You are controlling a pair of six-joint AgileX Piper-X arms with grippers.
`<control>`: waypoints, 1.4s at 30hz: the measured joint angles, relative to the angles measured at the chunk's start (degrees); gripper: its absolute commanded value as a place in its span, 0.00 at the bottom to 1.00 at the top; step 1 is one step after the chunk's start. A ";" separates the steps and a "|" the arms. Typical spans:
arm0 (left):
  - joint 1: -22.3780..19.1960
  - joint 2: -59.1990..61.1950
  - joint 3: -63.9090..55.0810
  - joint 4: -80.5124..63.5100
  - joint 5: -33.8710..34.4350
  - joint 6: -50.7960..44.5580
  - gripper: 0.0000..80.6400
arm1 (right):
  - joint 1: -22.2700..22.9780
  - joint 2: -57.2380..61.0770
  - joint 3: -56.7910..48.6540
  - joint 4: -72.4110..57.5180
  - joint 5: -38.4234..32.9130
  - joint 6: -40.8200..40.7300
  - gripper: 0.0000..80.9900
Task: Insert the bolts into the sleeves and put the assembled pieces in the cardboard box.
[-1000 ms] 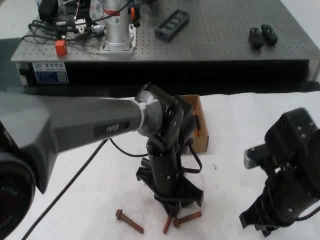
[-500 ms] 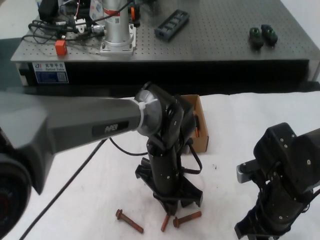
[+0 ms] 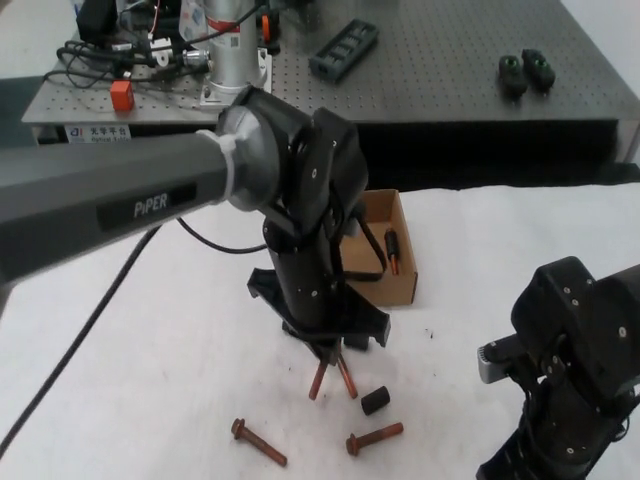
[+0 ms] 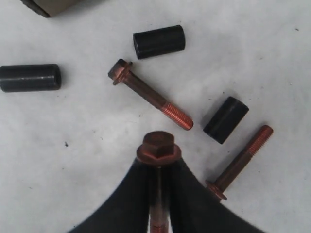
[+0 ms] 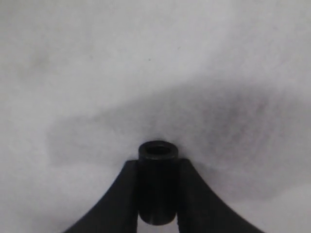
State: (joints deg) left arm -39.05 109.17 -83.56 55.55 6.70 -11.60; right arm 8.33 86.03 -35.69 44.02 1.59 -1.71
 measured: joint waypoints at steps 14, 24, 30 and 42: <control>1.32 -17.98 5.79 -19.08 12.16 2.35 0.01 | -0.23 -9.47 3.35 -6.51 -10.17 0.00 0.01; 4.06 -27.17 20.73 -45.86 35.22 -12.94 0.01 | 2.42 -37.45 12.10 -27.27 -42.51 9.91 0.01; 4.04 -31.69 28.79 -58.50 41.34 -19.31 0.01 | 7.80 -37.95 13.71 -40.05 -51.13 19.94 0.01; 4.04 -36.25 32.41 -67.88 44.59 -23.00 0.01 | 11.10 -35.03 13.71 -59.39 -49.21 27.16 0.01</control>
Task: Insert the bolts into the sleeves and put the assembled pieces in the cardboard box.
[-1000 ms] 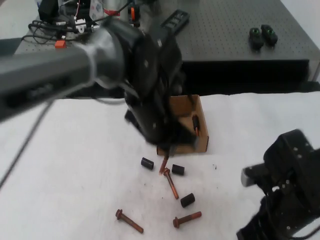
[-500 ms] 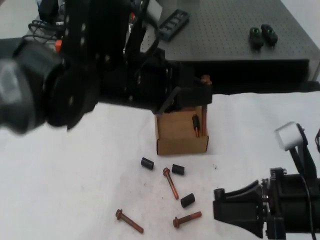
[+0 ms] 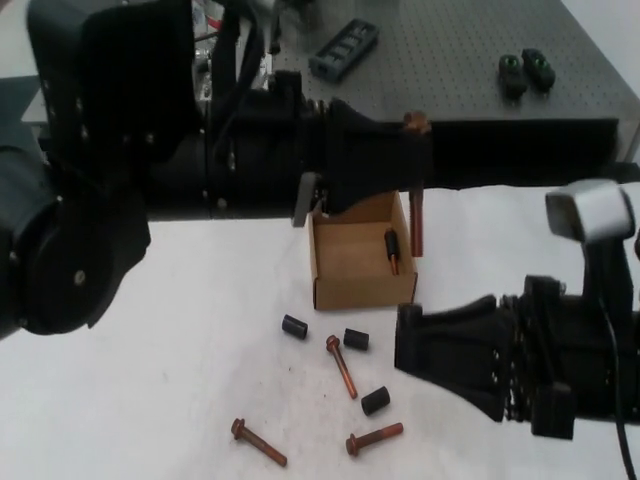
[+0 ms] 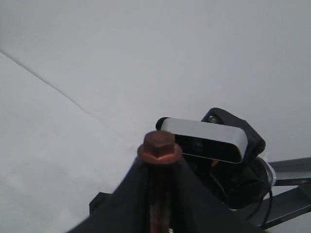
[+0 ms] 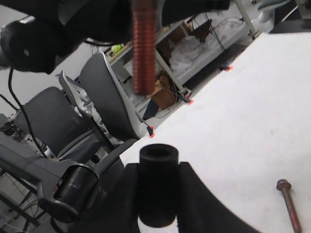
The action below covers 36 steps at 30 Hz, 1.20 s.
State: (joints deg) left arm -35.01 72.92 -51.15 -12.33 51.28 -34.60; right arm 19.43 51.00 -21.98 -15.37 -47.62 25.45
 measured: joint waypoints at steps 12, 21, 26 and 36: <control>0.00 -0.97 0.09 -0.35 0.00 0.00 0.01 | 0.00 0.00 -2.17 -4.78 1.68 2.59 0.01; 0.15 -0.97 0.09 -0.35 2.16 -0.13 0.01 | 0.00 0.00 -2.20 -4.59 1.68 2.59 0.01; 0.15 -0.97 0.25 0.05 4.09 -0.13 0.01 | 0.00 0.00 -2.37 -4.98 1.81 2.59 0.01; 0.15 -0.97 0.23 0.97 6.43 -0.13 0.31 | 0.00 0.00 -2.34 -5.39 1.45 2.59 0.01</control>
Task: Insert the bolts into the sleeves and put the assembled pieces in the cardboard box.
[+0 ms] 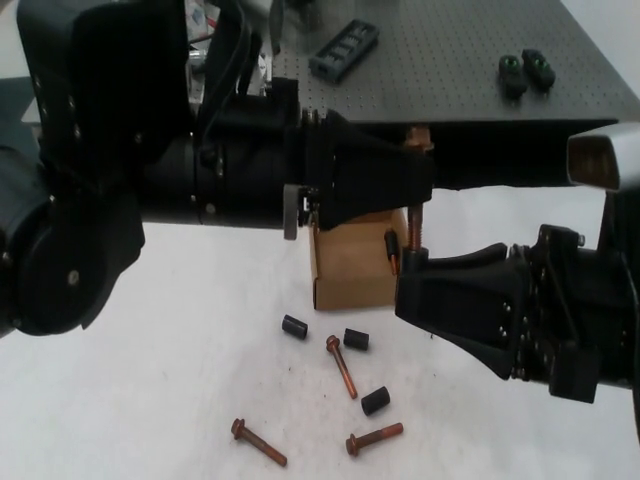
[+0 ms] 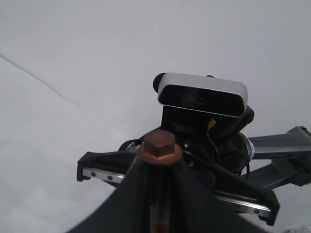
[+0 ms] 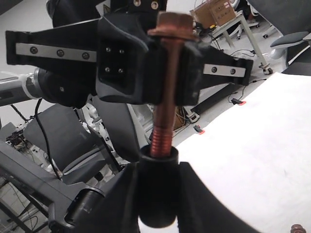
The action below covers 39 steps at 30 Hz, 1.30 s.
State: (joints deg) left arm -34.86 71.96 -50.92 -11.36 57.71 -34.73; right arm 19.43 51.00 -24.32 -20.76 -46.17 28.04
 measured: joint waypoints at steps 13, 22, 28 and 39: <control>0.89 0.00 0.00 2.31 -16.77 2.83 0.60 | -2.36 1.53 -2.55 2.21 7.17 -2.19 0.01; 6.34 0.00 0.00 8.66 -38.93 13.00 0.60 | -7.04 29.03 -20.66 20.27 22.02 -13.57 0.01; 8.28 0.00 0.00 9.00 -45.36 15.01 0.60 | -6.14 45.22 -39.13 29.26 35.61 -17.78 0.01; 9.35 0.00 0.00 9.28 -47.05 15.59 0.60 | -5.28 67.64 -61.71 46.40 49.24 -23.76 0.01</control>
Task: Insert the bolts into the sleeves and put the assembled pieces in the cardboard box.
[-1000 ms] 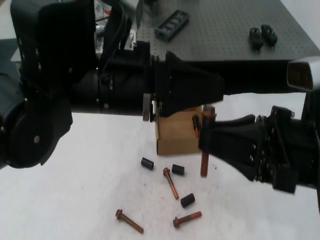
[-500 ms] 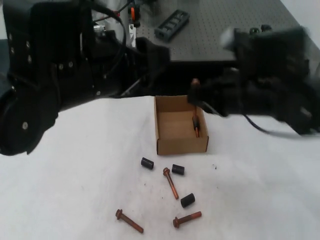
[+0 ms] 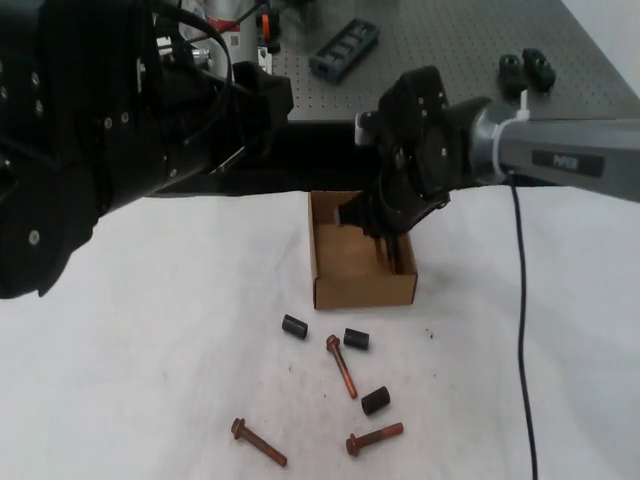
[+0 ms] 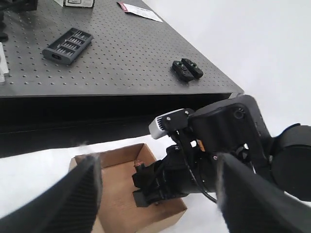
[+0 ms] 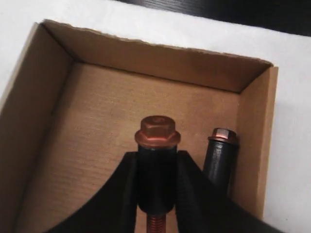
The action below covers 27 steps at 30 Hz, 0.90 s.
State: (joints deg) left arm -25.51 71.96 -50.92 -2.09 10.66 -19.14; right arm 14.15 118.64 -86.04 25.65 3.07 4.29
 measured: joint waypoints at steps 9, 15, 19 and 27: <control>0.00 0.00 0.00 0.00 0.00 0.00 0.60 | 0.00 2.59 -0.80 2.61 1.21 -0.27 0.41; 0.00 0.00 0.00 0.00 0.00 0.00 0.60 | 0.00 2.56 -0.96 1.85 1.05 -0.60 0.45; 0.00 0.00 0.00 0.00 0.00 0.00 0.60 | 0.00 0.68 -0.96 1.69 -0.52 -0.73 0.45; 0.00 0.00 0.00 0.00 -0.78 0.00 0.60 | 2.78 -15.98 0.89 10.83 -1.93 -1.54 0.45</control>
State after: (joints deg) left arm -25.51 71.96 -50.92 -2.09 9.88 -19.14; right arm 16.93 102.66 -85.15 36.48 1.14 2.74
